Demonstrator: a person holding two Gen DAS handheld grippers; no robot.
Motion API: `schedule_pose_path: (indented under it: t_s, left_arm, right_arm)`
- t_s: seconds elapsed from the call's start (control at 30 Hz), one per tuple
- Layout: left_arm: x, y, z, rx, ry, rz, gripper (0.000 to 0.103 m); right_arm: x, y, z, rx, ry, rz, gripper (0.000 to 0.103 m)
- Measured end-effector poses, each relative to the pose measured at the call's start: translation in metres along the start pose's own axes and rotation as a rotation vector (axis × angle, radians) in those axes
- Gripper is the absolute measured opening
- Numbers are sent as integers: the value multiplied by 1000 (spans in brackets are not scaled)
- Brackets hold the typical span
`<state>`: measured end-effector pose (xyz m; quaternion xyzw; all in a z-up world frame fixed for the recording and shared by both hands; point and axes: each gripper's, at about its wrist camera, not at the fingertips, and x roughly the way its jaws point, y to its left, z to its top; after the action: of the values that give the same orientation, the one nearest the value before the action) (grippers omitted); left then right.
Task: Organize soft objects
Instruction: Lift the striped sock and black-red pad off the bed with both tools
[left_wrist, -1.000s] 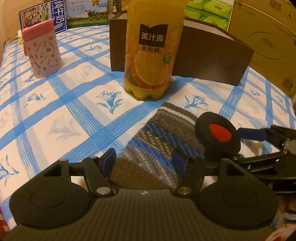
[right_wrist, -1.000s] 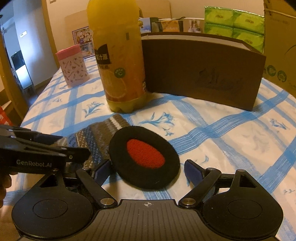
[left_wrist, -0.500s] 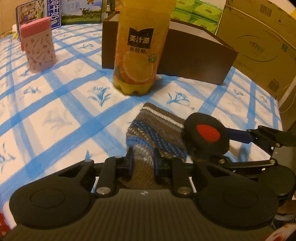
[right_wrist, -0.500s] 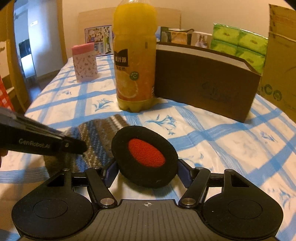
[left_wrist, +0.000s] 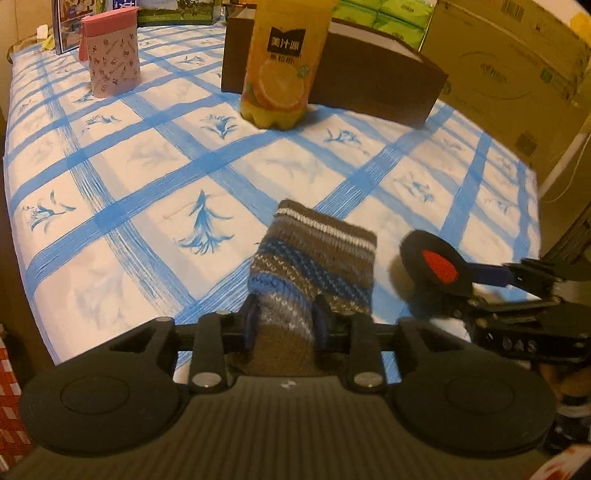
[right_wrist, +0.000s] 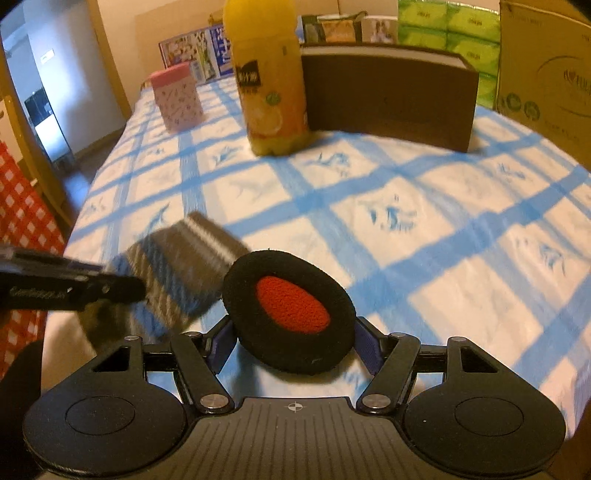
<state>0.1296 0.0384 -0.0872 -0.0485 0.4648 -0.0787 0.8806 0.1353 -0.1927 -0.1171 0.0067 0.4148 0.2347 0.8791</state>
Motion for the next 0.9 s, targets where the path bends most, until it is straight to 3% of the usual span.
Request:
schedule_pose_path:
  t_s: [0.13,0.3,0.63,0.9]
  left_arm:
    - [6,-4,2,15,0,23,48]
    - [17,-5,8,11,8,35,47]
    - [22,-17,8,44,2,25,25]
    - [19,-19,8,56,-3,17,21]
  right_arm:
    - [-4,2,-6,14,3,-5,67]
    - [-4,1,-6,21,2,-18,68]
    - [-3,0,-8,29,3,-23,68]
    - [-3,0,-7,31,2,-26,68]
